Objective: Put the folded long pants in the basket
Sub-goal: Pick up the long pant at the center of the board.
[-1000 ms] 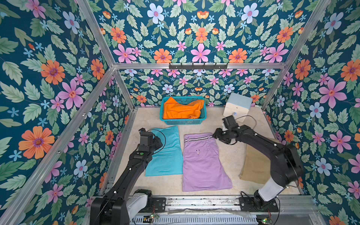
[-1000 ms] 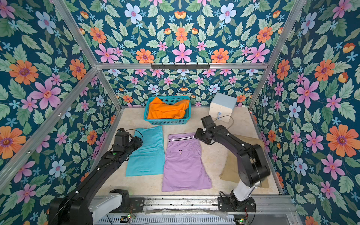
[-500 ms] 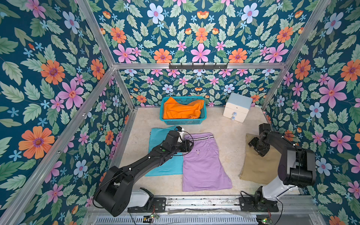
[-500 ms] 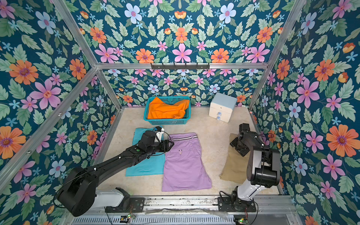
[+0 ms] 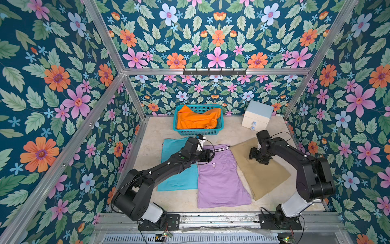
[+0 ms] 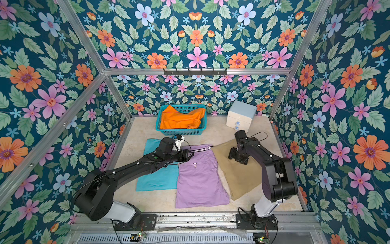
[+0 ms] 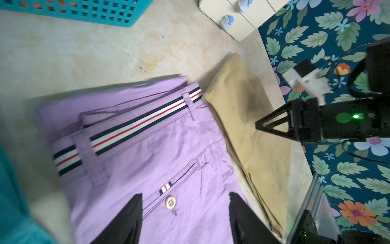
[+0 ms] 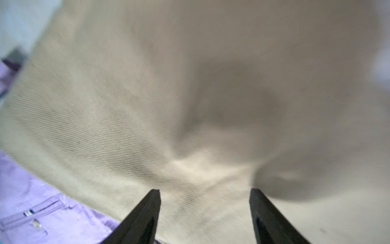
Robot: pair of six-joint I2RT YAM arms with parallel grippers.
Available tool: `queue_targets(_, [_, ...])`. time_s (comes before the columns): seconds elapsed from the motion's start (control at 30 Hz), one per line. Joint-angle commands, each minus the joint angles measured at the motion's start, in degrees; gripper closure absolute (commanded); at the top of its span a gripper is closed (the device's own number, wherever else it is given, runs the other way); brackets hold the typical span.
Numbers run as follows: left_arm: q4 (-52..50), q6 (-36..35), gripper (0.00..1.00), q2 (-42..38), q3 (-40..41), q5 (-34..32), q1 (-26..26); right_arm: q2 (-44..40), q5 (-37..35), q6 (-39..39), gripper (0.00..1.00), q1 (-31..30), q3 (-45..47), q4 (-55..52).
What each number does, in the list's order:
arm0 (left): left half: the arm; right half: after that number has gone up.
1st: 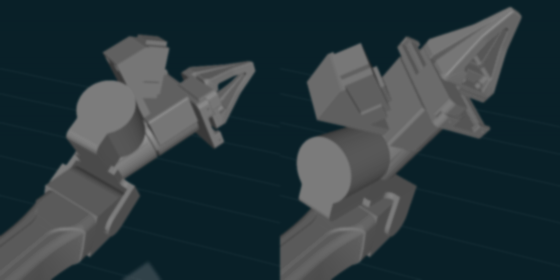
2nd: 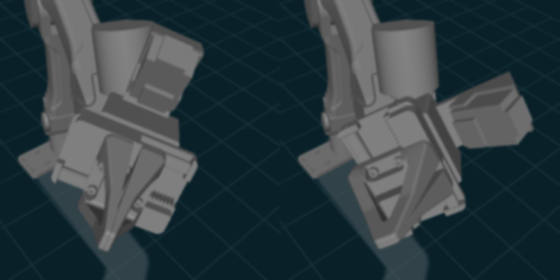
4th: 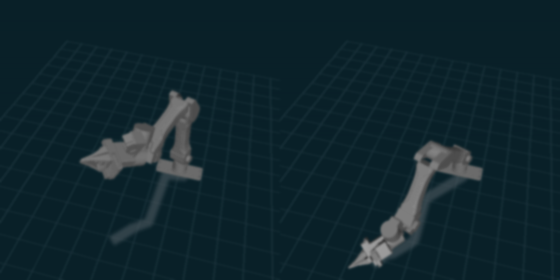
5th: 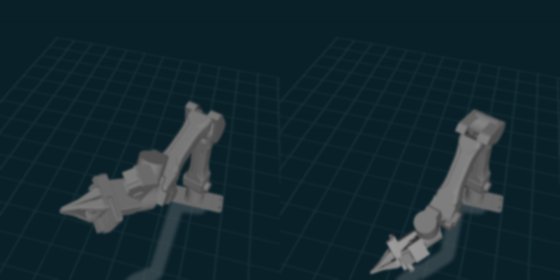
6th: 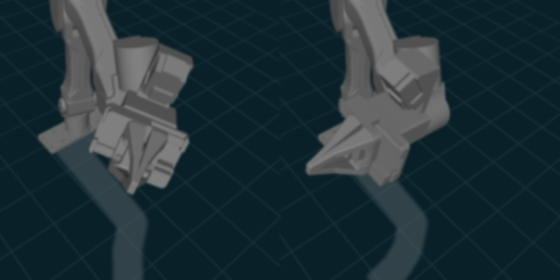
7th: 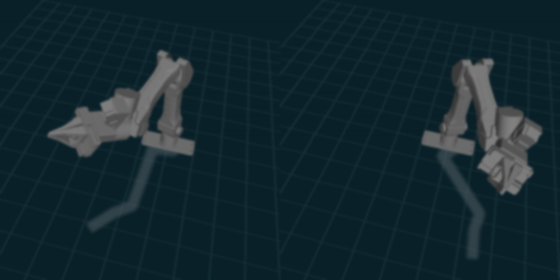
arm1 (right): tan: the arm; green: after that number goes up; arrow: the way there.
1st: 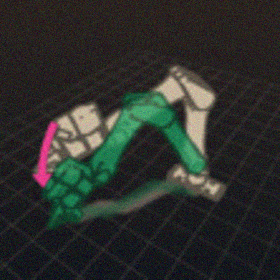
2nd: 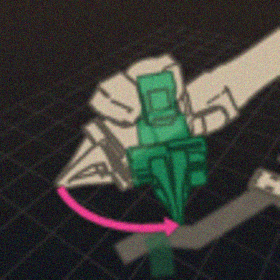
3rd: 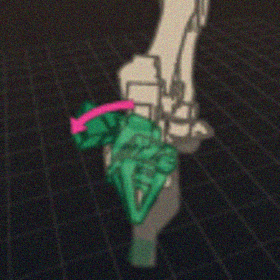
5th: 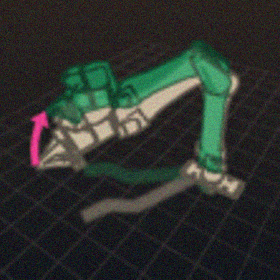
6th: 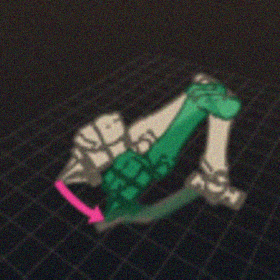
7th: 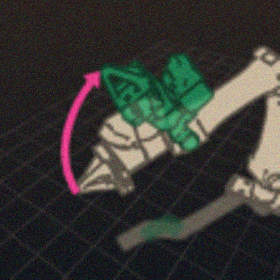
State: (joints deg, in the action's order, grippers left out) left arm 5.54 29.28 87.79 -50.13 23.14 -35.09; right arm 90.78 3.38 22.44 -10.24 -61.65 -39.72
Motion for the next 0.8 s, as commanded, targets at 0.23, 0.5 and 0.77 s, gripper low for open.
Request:
queue_targets(0.23, [-4.41,-8.84,0.32,21.28,-25.02,5.77,-6.36,-21.19,-0.30,13.02,0.14,12.19,17.09,0.20])
queue_targets(0.5, [-9.60,-11.30,0.40,36.88,-42.98,8.06,-10.76,-40.77,5.52,25.24,0.19,14.63,32.92,-1.79])
queue_targets(0.77, [-12.14,-9.85,0.46,46.65,-50.51,4.85,-12.84,-45.49,8.99,29.62,0.17,14.44,43.21,1.53])
